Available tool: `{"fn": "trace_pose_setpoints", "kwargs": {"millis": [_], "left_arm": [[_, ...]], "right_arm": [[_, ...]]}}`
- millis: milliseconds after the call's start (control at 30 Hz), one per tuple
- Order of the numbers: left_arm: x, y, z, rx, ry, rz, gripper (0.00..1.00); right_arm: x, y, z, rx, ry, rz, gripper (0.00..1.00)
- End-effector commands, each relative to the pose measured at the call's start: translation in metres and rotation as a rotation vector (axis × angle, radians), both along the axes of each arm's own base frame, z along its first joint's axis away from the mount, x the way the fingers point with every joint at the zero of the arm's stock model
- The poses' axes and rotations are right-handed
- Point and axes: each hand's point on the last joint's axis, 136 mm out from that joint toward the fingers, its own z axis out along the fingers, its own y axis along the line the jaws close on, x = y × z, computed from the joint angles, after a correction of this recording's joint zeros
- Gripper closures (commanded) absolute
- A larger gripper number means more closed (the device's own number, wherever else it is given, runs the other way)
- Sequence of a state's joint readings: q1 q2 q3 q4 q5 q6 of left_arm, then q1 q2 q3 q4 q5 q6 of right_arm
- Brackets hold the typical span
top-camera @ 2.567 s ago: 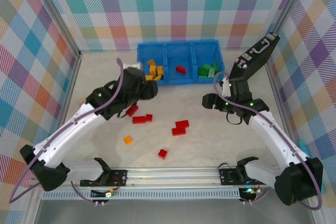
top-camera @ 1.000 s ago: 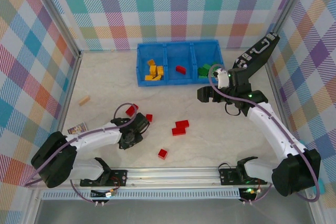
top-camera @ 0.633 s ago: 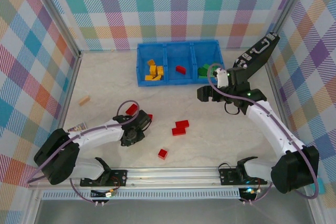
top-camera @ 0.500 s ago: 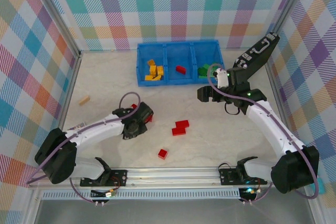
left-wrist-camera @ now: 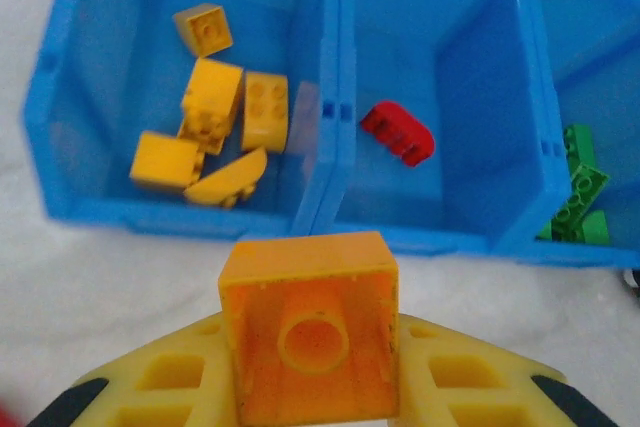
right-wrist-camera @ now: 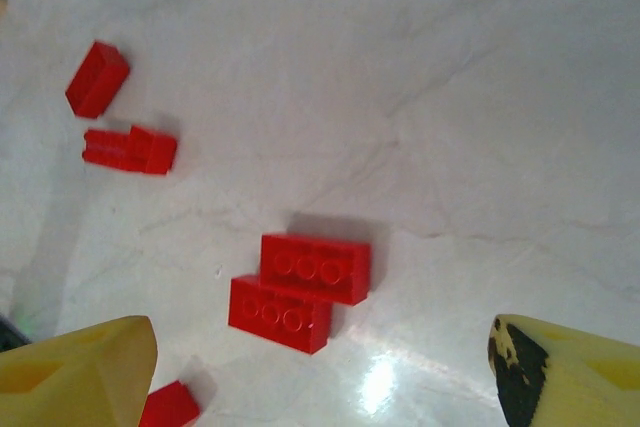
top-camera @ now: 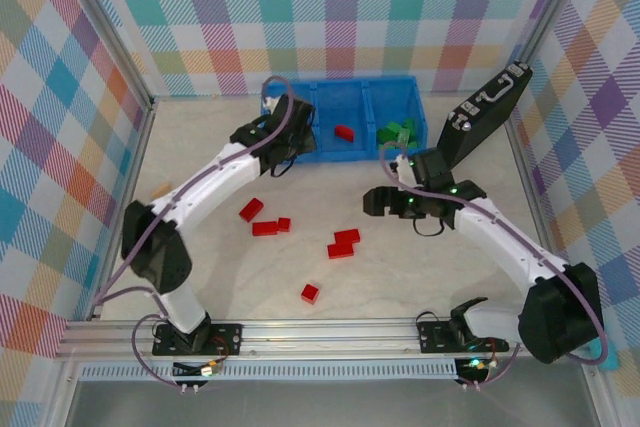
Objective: Sort the legos into containers by color
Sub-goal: Place the lego in the container.
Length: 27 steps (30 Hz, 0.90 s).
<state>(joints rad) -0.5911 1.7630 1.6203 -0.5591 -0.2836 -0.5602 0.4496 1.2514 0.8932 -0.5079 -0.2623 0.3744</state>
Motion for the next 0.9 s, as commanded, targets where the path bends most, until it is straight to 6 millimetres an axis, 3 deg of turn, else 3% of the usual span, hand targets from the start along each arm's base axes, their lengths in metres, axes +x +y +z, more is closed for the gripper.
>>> {"fn": "trace_pose_setpoints", "kwargs": {"millis": [0, 300, 467, 633, 767, 867], "left_arm": [[0.035, -0.002, -0.014, 0.007, -0.026, -0.025, 0.74], [0.101, 0.014, -0.060, -0.050, 0.027, 0.031, 0.69], [0.120, 0.020, -0.074, -0.072, 0.037, 0.040, 0.61], [0.125, 0.019, -0.090, -0.079, 0.073, 0.029, 0.52], [0.125, 0.024, -0.084, -0.078, 0.063, 0.019, 0.42], [0.120, 0.026, -0.061, -0.083, 0.036, -0.004, 0.39]], "right_arm": [[-0.002, 0.014, -0.009, 0.012, 0.013, -0.012, 0.12], [-0.027, 0.029, -0.047, -0.095, 0.080, 0.062, 0.04], [-0.035, 0.044, -0.061, -0.159, 0.089, 0.096, 0.01], [-0.030, 0.045, -0.076, -0.244, 0.086, 0.099, 0.01], [-0.023, 0.047, -0.080, -0.271, 0.066, 0.100, 0.01], [-0.021, 0.050, -0.081, -0.273, 0.067, 0.102, 0.01]]}}
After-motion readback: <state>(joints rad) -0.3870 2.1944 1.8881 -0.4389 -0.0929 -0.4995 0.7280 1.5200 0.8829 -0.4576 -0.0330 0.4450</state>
